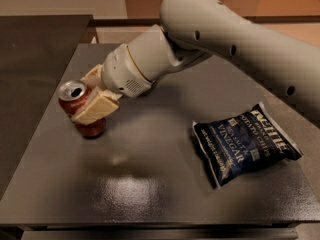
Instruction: Knock coke can over
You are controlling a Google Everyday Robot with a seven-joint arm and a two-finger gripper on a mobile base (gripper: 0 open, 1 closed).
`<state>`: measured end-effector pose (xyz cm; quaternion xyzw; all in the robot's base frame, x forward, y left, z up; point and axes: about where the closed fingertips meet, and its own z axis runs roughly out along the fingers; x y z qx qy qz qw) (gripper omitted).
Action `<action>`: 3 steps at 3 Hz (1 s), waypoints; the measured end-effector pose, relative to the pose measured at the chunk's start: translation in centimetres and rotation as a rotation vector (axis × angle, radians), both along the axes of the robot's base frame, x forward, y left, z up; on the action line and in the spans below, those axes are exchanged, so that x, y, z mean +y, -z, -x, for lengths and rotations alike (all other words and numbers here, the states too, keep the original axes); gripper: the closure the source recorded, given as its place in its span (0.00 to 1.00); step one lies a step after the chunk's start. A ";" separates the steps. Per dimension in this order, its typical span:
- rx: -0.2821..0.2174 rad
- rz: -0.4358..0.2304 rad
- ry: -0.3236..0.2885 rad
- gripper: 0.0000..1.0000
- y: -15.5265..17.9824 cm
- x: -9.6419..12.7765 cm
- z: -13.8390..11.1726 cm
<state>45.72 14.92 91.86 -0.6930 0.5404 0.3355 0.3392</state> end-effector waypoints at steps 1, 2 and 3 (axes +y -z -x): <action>-0.030 0.119 -0.009 1.00 -2.3 -1.1 -0.7; -0.041 0.273 -0.029 1.00 -3.7 -2.2 -2.0; -0.030 0.448 -0.079 1.00 -3.4 -3.5 -2.2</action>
Offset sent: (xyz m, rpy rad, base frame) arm 0.0235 -0.0563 0.0497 -0.5419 -0.0099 0.1213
